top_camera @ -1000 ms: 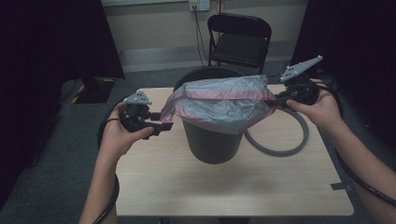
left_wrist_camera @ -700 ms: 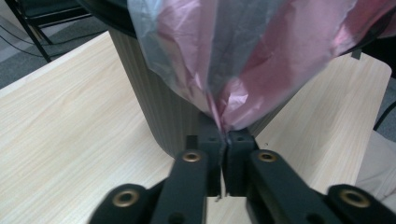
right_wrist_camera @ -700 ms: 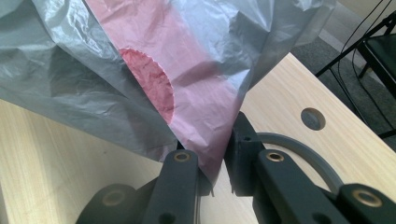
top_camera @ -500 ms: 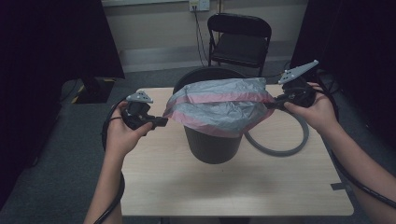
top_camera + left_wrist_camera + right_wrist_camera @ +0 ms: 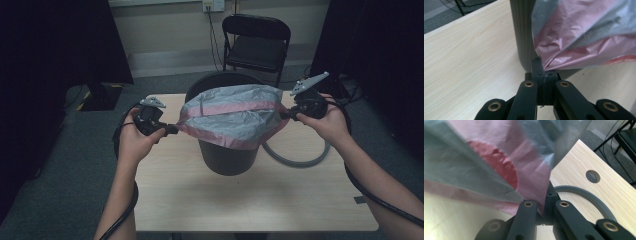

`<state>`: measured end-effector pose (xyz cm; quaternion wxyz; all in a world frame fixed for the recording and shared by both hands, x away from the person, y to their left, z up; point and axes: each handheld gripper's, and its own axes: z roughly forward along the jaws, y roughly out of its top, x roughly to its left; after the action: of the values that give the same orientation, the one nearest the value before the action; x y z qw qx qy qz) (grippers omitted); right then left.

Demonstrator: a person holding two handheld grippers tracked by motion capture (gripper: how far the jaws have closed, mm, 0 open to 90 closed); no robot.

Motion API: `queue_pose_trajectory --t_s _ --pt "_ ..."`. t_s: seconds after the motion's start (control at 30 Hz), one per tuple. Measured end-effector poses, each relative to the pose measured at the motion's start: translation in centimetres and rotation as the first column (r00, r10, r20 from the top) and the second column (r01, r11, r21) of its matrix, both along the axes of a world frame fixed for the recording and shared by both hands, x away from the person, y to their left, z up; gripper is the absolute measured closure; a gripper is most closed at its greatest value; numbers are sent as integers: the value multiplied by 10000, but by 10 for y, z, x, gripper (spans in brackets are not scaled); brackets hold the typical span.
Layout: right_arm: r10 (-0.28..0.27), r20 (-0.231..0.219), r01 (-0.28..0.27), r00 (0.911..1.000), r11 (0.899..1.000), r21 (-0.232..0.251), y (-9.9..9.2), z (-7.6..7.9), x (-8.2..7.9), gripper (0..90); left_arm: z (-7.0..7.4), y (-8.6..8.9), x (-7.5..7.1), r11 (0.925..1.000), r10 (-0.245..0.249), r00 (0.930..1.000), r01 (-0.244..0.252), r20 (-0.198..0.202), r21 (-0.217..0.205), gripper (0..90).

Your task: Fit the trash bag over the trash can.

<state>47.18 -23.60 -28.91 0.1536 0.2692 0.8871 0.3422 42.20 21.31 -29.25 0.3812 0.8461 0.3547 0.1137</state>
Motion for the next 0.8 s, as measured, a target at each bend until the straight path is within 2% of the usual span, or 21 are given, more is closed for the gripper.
queue_pose_trajectory --t_s 0.13,0.2,0.27,0.33,0.43,0.47,0.57,0.63,0.73,0.8 --pt "206 269 -212 9994 9996 209 -4 15 -13 900 -2 5 -8 9997 -164 9998 166 131 -166 900" --pt "303 332 -313 9990 9990 310 -3 22 -19 900 -1 7 -14 9995 -37 9989 52 476 -322 889" --pt "414 467 -430 9981 9985 348 -2 29 -25 900 0 10 -20 9981 115 9967 -65 809 -618 606" --pt "561 506 -583 9971 9973 437 0 34 -30 900 1 14 -26 9971 88 9951 -13 987 -761 486" --pt "728 628 -747 9954 9968 291 7 39 -35 900 5 19 -34 9953 193 9927 -79 1188 -963 368" --pt "798 639 -817 9948 9963 278 9 41 -36 900 7 21 -36 9943 249 9907 -108 1335 -1056 360" --pt "951 722 -959 9929 9954 85 18 45 -40 896 13 24 -39 9960 112 9849 43 1725 -891 346" --pt "978 874 -959 9914 9950 -264 22 47 -42 895 14 21 -40 9965 -103 9823 255 1871 -791 373" --pt "1010 770 -997 9919 9948 -209 22 48 -41 888 17 18 -36 9956 50 9795 140 2013 -929 377" --pt "1026 688 -1018 9923 9947 -156 21 48 -41 885 21 15 -34 9948 5 9720 234 2349 -992 385"
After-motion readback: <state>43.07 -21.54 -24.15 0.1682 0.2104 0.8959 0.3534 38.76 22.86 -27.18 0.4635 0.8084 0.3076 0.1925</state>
